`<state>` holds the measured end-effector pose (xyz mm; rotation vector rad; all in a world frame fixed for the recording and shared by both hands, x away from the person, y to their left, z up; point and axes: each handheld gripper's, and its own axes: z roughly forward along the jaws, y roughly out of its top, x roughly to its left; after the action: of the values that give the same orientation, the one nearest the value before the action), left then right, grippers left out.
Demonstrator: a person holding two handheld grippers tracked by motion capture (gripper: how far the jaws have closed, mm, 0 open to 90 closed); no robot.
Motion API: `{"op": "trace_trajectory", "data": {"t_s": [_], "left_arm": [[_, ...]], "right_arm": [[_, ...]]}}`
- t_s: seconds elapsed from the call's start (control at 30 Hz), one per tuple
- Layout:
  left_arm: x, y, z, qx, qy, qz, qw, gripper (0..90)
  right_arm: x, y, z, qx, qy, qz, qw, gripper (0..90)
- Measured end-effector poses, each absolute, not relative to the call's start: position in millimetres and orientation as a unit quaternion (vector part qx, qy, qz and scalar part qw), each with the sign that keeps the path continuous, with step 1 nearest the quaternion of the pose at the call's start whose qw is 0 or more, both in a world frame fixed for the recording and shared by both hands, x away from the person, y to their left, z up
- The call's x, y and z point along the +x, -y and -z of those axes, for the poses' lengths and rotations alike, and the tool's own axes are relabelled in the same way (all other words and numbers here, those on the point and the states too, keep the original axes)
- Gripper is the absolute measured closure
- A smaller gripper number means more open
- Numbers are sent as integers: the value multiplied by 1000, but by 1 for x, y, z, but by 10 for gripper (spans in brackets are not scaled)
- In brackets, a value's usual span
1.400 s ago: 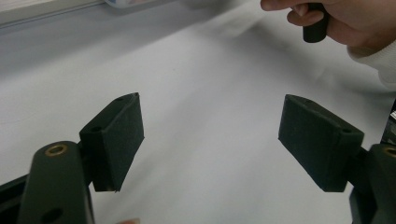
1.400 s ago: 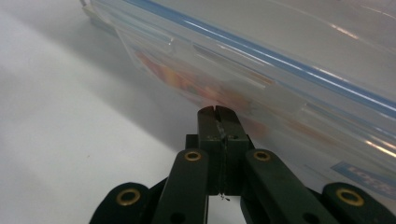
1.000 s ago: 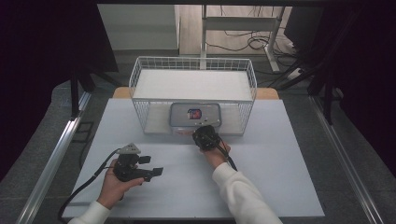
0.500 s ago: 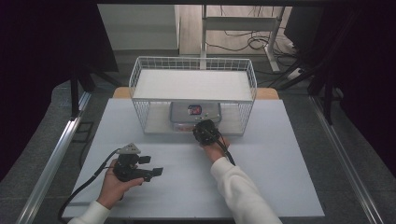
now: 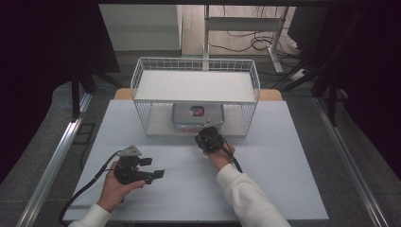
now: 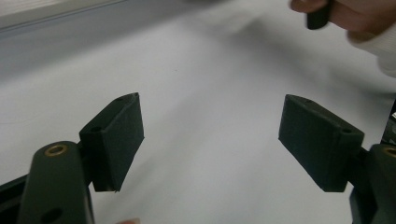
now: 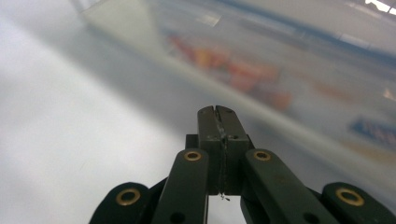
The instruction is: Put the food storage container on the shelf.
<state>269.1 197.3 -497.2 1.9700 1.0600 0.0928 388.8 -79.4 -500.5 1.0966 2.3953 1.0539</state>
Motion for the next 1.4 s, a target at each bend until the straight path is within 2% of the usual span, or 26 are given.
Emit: {"op": "trace_trajectory", "data": {"t_s": [0.33,0.77,0.83,0.93,0.97,1.0,1.07,1.13,1.4], "left_arm": [[270,-198,495,784,-434,-38,443,219],[267,-195,497,789,-436,-46,431,224],[268,-195,498,790,-435,-49,430,223],[268,-195,499,794,-436,-55,421,221],[267,-195,499,798,-433,-62,415,221],[266,-195,500,801,-431,-66,411,221],[264,-194,500,803,-427,-68,410,220],[263,-194,499,801,-427,-66,414,220],[263,-195,497,800,-426,-69,417,220]], "right_arm": [[335,152,486,365,-833,-394,130,888],[292,210,480,326,-847,-403,121,885],[288,221,481,328,-846,-402,119,833],[283,234,481,336,-840,-408,122,625],[282,237,480,338,-838,-409,123,527],[280,240,479,343,-837,-407,131,465],[278,245,479,349,-832,-405,145,399],[277,250,478,353,-831,-403,148,347],[278,266,484,376,-824,-393,155,308]]}}
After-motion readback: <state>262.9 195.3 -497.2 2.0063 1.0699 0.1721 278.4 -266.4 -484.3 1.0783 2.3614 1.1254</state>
